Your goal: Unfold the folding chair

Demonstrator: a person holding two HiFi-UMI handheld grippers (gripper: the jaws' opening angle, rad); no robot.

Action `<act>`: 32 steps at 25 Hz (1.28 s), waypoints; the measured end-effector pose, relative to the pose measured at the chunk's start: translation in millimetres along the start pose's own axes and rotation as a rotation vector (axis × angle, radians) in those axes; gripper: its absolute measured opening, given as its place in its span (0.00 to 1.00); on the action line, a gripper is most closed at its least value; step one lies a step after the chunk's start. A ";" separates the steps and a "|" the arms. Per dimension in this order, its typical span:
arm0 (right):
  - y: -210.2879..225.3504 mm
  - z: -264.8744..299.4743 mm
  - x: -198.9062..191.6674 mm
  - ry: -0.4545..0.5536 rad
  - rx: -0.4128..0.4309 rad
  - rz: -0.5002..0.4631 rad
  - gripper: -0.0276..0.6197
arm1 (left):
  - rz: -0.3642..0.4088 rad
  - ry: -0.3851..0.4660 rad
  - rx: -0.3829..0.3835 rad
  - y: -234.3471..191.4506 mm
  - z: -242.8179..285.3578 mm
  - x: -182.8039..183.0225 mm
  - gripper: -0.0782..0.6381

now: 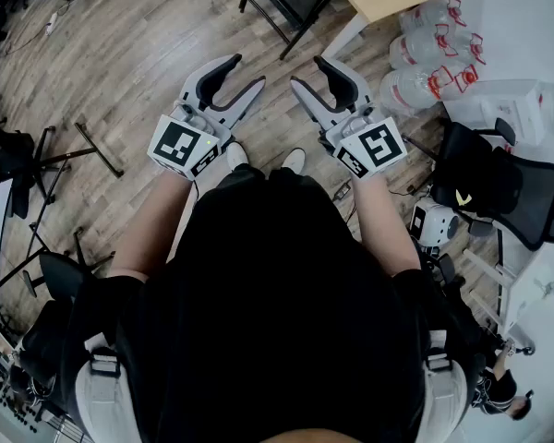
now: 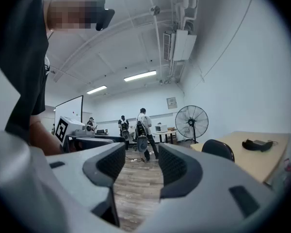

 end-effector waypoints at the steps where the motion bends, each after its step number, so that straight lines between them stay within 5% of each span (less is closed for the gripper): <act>1: -0.9 -0.6 -0.7 -0.003 0.002 -0.002 0.35 | 0.002 0.001 0.001 0.4 -0.6 0.1 0.40; 32: 57.2 -96.0 5.2 0.025 0.008 0.039 0.36 | 0.029 -0.030 0.044 80.1 62.6 18.6 0.39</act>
Point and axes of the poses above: the fingertips, and each gripper's own axes: z forward along the fingers, y to its right, x out of its top, the point moved 3 cm from there along -z, backward along the fingers, and after that the axes turned 13 degrees about z, right-handed, at the moved point
